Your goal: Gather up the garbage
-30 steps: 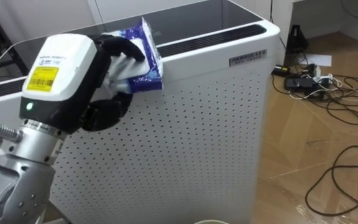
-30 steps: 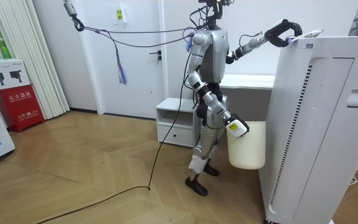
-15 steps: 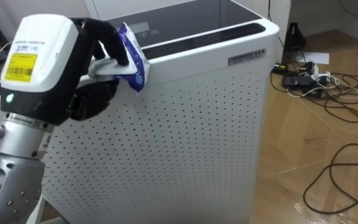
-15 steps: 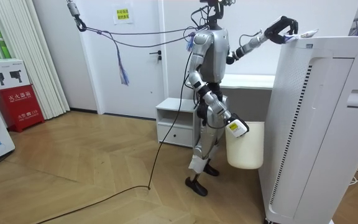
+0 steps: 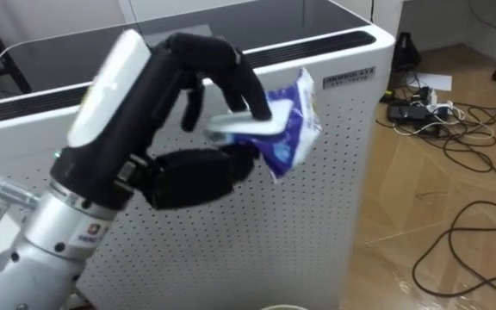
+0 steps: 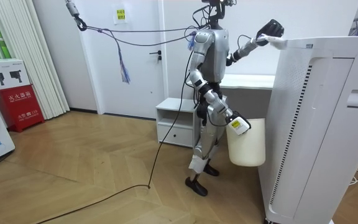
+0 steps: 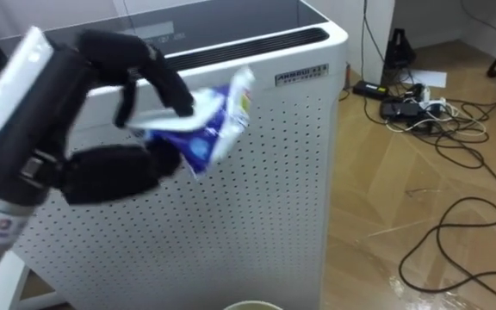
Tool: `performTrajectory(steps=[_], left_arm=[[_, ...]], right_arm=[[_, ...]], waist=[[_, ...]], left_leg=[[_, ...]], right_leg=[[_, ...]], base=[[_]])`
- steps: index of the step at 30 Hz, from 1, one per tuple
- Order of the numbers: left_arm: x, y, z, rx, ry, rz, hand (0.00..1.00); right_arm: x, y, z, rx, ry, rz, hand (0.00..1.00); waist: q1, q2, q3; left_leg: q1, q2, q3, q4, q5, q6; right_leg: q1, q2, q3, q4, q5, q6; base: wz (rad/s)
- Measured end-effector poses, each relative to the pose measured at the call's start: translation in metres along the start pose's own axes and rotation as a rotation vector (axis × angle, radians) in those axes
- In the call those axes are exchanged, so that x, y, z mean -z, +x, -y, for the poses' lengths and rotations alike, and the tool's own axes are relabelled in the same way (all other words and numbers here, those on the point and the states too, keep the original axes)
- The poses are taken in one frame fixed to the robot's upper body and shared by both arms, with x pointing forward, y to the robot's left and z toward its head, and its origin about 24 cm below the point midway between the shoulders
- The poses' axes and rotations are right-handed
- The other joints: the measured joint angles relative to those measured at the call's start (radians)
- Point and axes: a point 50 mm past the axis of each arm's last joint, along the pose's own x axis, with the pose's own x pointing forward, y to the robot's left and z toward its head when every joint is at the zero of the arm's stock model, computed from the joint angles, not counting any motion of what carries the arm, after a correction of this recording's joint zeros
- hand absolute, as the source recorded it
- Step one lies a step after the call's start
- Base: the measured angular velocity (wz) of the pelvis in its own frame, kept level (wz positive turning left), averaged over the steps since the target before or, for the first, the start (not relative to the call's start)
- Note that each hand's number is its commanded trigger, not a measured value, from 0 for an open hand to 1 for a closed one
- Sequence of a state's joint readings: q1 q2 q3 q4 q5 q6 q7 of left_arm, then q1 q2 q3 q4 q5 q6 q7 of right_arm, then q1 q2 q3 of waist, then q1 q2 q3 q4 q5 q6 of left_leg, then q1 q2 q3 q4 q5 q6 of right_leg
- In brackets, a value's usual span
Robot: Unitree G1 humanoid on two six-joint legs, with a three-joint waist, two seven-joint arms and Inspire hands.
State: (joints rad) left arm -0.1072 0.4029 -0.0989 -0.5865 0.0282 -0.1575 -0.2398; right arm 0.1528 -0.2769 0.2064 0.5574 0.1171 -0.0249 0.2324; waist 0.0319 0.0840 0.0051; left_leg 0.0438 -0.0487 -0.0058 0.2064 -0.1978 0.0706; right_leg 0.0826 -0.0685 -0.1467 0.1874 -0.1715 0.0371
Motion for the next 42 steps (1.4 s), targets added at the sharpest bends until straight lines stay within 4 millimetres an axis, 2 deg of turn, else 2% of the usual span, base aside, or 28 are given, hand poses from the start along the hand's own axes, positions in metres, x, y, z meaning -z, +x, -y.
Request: performTrajectory(steps=[2, 7, 15, 19, 22, 26, 29, 31, 38, 42], left_arm=[[0.0, 0.001, 0.008, 0.059, -0.154, 0.03, 1.0], [-0.004, 0.001, 0.013, 0.127, -0.301, 0.084, 1.0], [-0.001, 0.0, 0.019, 0.19, -0.29, 0.055, 1.0], [0.009, -0.012, 0.025, 0.211, -0.274, -0.048, 1.0], [0.021, -0.023, 0.031, 0.221, -0.302, -0.136, 1.0], [0.057, -0.038, 0.042, 0.216, -0.355, -0.313, 1.0], [0.075, -0.049, 0.052, 0.239, -0.345, -0.424, 1.0], [0.094, -0.061, 0.069, 0.251, -0.403, -0.525, 1.0], [0.12, -0.082, 0.111, 0.263, -0.509, -0.698, 1.0], [0.126, -0.087, 0.129, 0.301, -0.557, -0.745, 1.0]], right_arm=[[-0.002, 0.002, -0.005, -0.023, -0.014, 0.001, 1.0], [-0.002, 0.005, -0.015, -0.051, -0.011, 0.002, 1.0], [-0.003, 0.006, -0.018, -0.061, -0.018, 0.004, 1.0], [-0.002, 0.006, -0.017, -0.058, -0.018, 0.002, 1.0], [-0.002, 0.006, -0.016, -0.055, -0.02, -0.002, 1.0], [-0.011, 0.01, -0.012, -0.049, -0.032, 0.014, 1.0], [-0.019, 0.017, -0.009, -0.035, -0.034, 0.027, 1.0], [-0.018, 0.025, -0.009, -0.026, -0.024, -0.003, 1.0], [-0.023, 0.037, -0.012, -0.019, -0.022, -0.031, 1.0], [-0.031, 0.044, -0.014, -0.023, -0.02, -0.028, 1.0]], waist=[[-0.003, -0.002, 0.0], [-0.004, -0.003, 0.0009], [0.003, -0.007, 0.0055], [0.003, -0.007, 0.0053], [0.009, -0.009, 0.0058], [0.008, -0.009, 0.0068], [0.001, -0.015, 0.0116], [-0.002, -0.019, 0.0136], [-0.005, -0.027, 0.0179], [-0.004, -0.039, 0.0255]], left_leg=[[0.003, 0.0, -0.001, 0.0, 0.0, 0.0], [0.002, 0.0, -0.003, -0.002, 0.0, 0.0], [-0.001, 0.0, -0.004, -0.003, 0.0, 0.0], [-0.019, 0.001, -0.008, -0.001, 0.001, -0.002], [-0.031, 0.001, -0.004, 0.0, 0.002, -0.002], [-0.07, 0.0, -0.012, 0.024, 0.002, -0.002], [-0.126, -0.001, -0.012, 0.045, 0.006, -0.001], [-0.144, -0.001, -0.009, 0.052, 0.007, 0.0], [-0.234, -0.001, -0.012, 0.071, 0.019, -0.001], [-0.302, 0.001, -0.012, 0.087, 0.027, -0.003]], right_leg=[[0.004, 0.0, -0.002, -0.001, 0.0, 0.0], [0.003, 0.001, -0.003, -0.001, 0.0, 0.0], [0.001, 0.001, -0.011, -0.002, 0.0, 0.0], [-0.015, 0.001, -0.02, -0.001, 0.0, 0.0], [-0.028, 0.001, -0.019, 0.003, 0.0, 0.0], [-0.065, 0.0, -0.023, 0.016, 0.0, 0.0], [-0.121, -0.003, -0.021, 0.039, 0.001, -0.001], [-0.14, -0.005, -0.023, 0.053, 0.001, -0.001], [-0.228, -0.009, -0.036, 0.072, 0.008, -0.011], [-0.3, -0.009, -0.033, 0.094, 0.011, -0.015]], base=[[0.0], [0.0], [0.0], [0.04], [0.0], [0.05], [0.04], [0.0], [0.01], [0.0]])
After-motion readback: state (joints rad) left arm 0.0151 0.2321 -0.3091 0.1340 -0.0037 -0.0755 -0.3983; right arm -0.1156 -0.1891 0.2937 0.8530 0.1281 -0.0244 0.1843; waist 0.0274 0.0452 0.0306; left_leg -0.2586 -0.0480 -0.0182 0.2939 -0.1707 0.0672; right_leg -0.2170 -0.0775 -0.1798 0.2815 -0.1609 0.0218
